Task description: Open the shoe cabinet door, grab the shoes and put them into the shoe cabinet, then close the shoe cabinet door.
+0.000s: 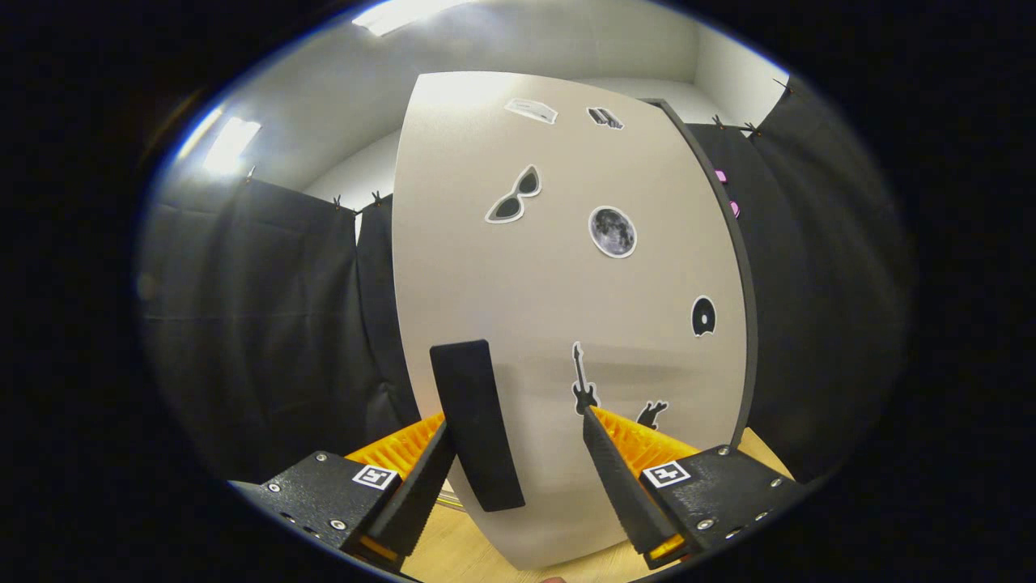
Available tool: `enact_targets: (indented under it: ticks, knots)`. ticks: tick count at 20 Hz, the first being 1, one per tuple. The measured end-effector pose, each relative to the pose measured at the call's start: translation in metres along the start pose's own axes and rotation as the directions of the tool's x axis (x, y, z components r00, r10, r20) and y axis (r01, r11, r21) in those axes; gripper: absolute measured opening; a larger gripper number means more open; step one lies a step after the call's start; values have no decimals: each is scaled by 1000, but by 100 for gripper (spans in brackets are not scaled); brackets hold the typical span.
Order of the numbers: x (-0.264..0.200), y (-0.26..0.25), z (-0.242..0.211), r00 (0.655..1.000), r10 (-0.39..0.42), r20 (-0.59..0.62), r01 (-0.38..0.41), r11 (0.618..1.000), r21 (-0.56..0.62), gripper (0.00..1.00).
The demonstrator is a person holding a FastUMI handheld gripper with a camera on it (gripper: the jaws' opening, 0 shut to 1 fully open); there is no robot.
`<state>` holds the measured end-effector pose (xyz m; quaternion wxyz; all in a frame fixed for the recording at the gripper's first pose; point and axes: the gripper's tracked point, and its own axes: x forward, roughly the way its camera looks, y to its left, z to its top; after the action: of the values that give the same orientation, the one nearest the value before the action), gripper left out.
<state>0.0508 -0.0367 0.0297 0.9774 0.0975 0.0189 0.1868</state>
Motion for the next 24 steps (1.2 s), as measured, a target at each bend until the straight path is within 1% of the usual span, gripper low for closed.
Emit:
enact_targets:
  ticks: [16,19,24]
  knots:
    - [23,10,-1,1000,-7,-18,7,1000,-12,96]
    - [28,10,-1,1000,-26,-14,26,1000,-16,96]
    - [35,7,0,997,-75,-7,75,995,-66,95]
